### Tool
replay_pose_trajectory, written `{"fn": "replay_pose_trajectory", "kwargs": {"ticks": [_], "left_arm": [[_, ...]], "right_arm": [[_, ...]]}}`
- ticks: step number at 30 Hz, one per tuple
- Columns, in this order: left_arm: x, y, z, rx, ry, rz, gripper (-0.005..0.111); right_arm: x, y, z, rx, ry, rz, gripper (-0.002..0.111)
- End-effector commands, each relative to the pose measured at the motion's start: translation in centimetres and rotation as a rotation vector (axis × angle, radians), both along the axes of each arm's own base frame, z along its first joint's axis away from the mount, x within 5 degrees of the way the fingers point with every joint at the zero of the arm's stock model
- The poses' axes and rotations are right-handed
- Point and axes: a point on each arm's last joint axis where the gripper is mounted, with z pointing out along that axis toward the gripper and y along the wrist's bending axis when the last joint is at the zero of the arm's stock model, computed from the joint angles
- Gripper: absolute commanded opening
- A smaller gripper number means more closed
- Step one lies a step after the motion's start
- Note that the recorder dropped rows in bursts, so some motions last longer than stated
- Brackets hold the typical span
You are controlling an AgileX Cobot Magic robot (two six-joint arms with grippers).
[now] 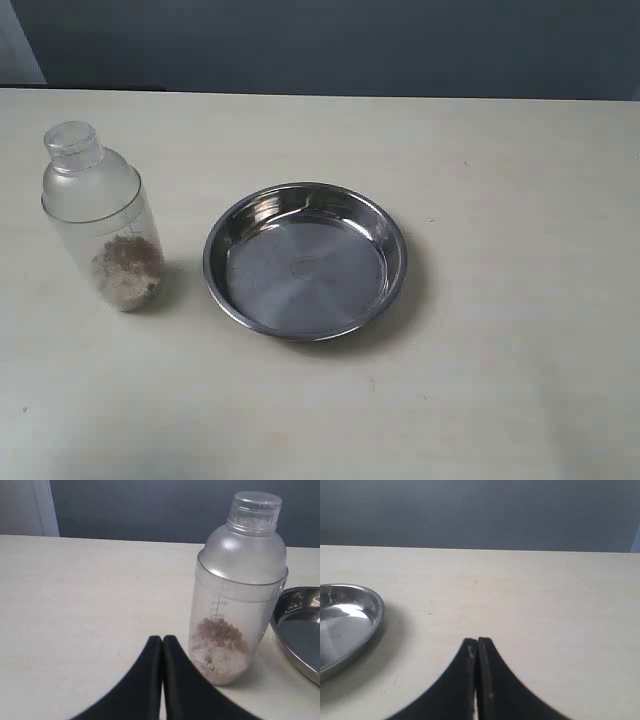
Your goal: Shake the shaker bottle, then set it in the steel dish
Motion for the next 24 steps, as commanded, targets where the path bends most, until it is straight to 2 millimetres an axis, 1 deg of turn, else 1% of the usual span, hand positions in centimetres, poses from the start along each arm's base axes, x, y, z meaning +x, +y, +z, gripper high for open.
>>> {"fn": "replay_pose_trajectory", "kwargs": {"ticks": [1,3,4,7,12,15,17,21,24], "left_arm": [[0.0,0.1,0.0,0.036,-0.011,-0.003,0.0],[0.0,0.4,0.1,0.172,-0.009,0.006,0.0],[0.0,0.4,0.3,0.192,-0.024,0.009,0.0],[0.1,0.3,1.2,0.126,-0.134,0.013,0.0],[0.0,0.3,3.4,0.091,-0.386,0.033,0.0],[-0.2,0.6,4.2,-0.119,-0.496,0.059,0.0],[-0.2,0.6,4.3,-0.155,-0.515,0.061,0.0],[-0.1,0.5,4.0,-0.164,-0.478,0.058,0.0],[-0.1,0.5,4.0,-0.211,-0.483,0.057,0.0]], "right_arm": [[0.0,0.0,0.1,-0.001,-0.014,0.003,-0.001],[0.0,0.0,0.1,-0.001,-0.014,0.003,-0.001],[0.0,0.0,0.1,-0.001,-0.014,0.003,-0.001],[0.0,0.0,0.1,-0.001,-0.014,0.003,-0.001],[0.0,0.0,0.1,-0.001,-0.014,0.003,-0.001],[0.0,0.0,0.1,-0.001,-0.014,0.003,-0.001],[0.0,0.0,0.1,-0.001,-0.014,0.003,-0.001],[0.0,0.0,0.1,-0.001,-0.014,0.003,-0.001],[0.0,0.0,0.1,-0.001,-0.014,0.003,-0.001]]}}
